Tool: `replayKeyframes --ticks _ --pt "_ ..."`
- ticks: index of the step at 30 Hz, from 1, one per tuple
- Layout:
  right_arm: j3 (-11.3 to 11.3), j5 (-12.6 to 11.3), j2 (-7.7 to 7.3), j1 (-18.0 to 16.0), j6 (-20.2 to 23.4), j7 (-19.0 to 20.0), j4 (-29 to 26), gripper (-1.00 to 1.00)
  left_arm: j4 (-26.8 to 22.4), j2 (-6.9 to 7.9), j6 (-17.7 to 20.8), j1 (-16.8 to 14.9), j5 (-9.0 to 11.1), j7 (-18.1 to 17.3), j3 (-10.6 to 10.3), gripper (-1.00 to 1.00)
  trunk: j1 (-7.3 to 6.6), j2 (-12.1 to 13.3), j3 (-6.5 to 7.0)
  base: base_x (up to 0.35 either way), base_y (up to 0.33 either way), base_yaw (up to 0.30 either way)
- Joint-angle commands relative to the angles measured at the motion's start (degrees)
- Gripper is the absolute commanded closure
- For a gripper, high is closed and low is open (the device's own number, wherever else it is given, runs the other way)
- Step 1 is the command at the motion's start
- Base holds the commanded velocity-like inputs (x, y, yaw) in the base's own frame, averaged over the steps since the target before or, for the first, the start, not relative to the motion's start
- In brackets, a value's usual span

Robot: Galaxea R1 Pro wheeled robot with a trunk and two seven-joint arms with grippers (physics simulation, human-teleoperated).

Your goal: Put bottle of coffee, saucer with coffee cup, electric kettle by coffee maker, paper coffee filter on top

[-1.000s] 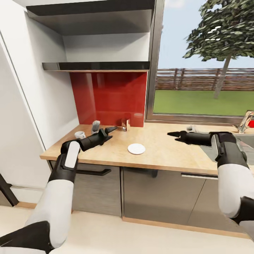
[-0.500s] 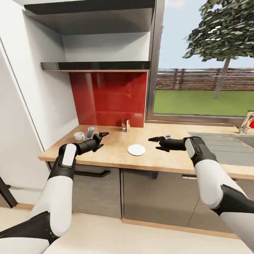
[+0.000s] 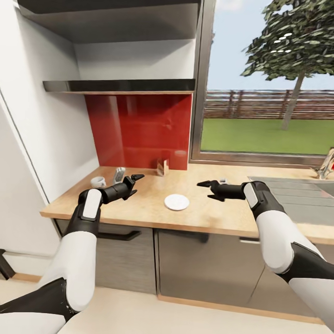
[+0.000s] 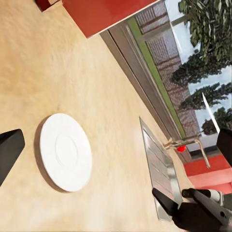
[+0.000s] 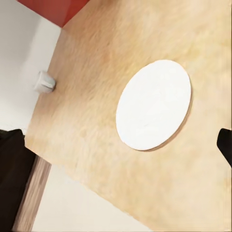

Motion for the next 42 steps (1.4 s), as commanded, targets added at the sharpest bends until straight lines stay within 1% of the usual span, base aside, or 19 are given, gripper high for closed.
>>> replayKeyframes --ticks 1,4,9,12,13,16,17,18,20,22,25,26,28,32,33,35,38,42 --pt "-0.26 0.05 0.02 -0.06 0.35 -0.46 0.01 -1.00 0.11 -0.10 0.36 -0.08 -0.44 -0.43 0.30 -1.00 0.02 -0.04 -0.07 0.205 -0.142 0.000" --pt "-0.27 -0.04 0.02 -0.05 0.35 -2.23 1.36 -1.00 1.08 -0.15 0.36 -0.08 -0.46 -0.43 0.19 -1.00 0.02 -0.04 -0.07 0.138 -0.095 0.000" --pt "-0.29 -0.11 0.02 -0.05 0.35 -2.81 2.81 -1.00 1.76 -0.24 0.30 -0.08 -0.48 -0.38 0.08 -1.00 0.02 -0.04 -0.07 0.046 -0.032 0.000" --pt "-0.31 -0.28 0.02 -0.06 0.35 -2.93 3.46 -1.00 5.25 -0.85 0.31 -0.13 -0.53 -0.36 -0.66 -1.00 0.02 -0.04 -0.07 0.013 -0.009 0.000" --pt "-0.30 -0.78 0.03 -0.06 0.35 -2.93 3.65 -1.00 7.27 -1.08 0.33 -0.43 -0.51 -0.38 -0.85 -1.00 0.02 -0.04 -0.07 0.006 -0.004 0.000" --pt "-0.27 -2.50 0.04 -0.05 0.38 -2.93 4.42 -1.00 10.10 -1.22 0.39 -1.83 -0.50 -0.51 -0.97 -1.00 0.02 -0.04 -0.07 0.004 -0.003 0.000" --pt "-0.22 -3.25 0.03 -0.05 0.39 -2.93 4.82 -1.00 11.13 -1.24 0.40 -2.37 -0.49 -0.56 -0.99 -1.00 0.02 -0.04 -0.07 0.002 -0.002 0.000" --pt "-0.12 -4.80 0.03 -0.02 0.40 -2.96 5.68 -1.00 13.71 -1.21 0.43 -3.56 -0.50 -0.66 -1.03 -1.00 0.02 -0.04 -0.07 0.002 -0.001 0.000" --pt "-0.03 -6.05 0.02 -0.03 0.42 -2.98 6.41 -1.00 16.63 -1.04 0.44 -4.93 -0.49 -0.77 -1.02 -1.00 0.02 -0.04 -0.07 0.001 0.000 0.000" --pt "0.06 -7.14 0.06 -0.01 0.42 -2.99 7.11 -1.00 20.30 -0.65 0.32 -6.48 -0.48 -1.40 -1.01 -1.00 0.02 -0.04 -0.07 0.000 0.000 0.000" --pt "0.07 -7.69 0.08 -0.02 0.43 -3.00 7.51 -1.00 22.42 -0.23 0.21 -7.30 -0.47 -2.54 -1.01 -1.00 0.02 -0.04 -0.07 0.000 0.000 0.000" --pt "0.07 -7.90 0.09 -0.01 0.43 -3.01 7.66 -1.00 23.18 0.18 0.15 -7.61 -0.47 -3.56 -1.01 -1.00 0.02 -0.04 -0.07 0.000 0.000 0.000" --pt "0.07 -8.09 0.12 0.01 0.43 -3.01 7.82 -1.00 23.74 0.80 0.08 -7.87 -0.47 -5.14 -0.99 -1.00 0.02 -0.04 -0.07 0.000 0.000 0.000" --pt "-0.01 -8.20 0.53 0.02 0.43 -3.01 7.94 -1.00 24.01 1.30 -0.41 -8.03 -0.52 -7.25 -0.96 -1.00 0.02 -0.04 -0.07 0.000 0.000 0.000" --pt "-0.03 -8.21 0.65 0.02 0.43 -3.01 7.95 -1.00 24.06 1.37 -0.80 -8.06 -0.53 -7.73 -0.97 -1.00 0.02 -0.04 -0.07 0.000 0.000 0.000" --pt "-0.07 -8.25 1.00 0.03 0.43 -3.08 8.57 -1.00 24.22 1.60 -2.79 -8.11 -0.54 -9.47 -0.83 -1.00 0.02 -0.04 -0.07 0.000 0.000 0.000" --pt "-0.03 -8.27 1.11 0.03 0.38 -3.15 9.94 -1.00 24.46 1.71 -4.04 -8.13 -0.55 -10.94 -0.60 -1.00 0.02 -0.04 -0.07 0.000 0.000 0.000" --pt "-0.01 -8.27 1.16 0.03 0.36 -3.18 10.47 -1.00 24.58 1.75 -4.45 -8.15 -0.55 -11.44 -0.50 -1.00 0.02 -0.04 -0.07 0.008 0.000 0.000"
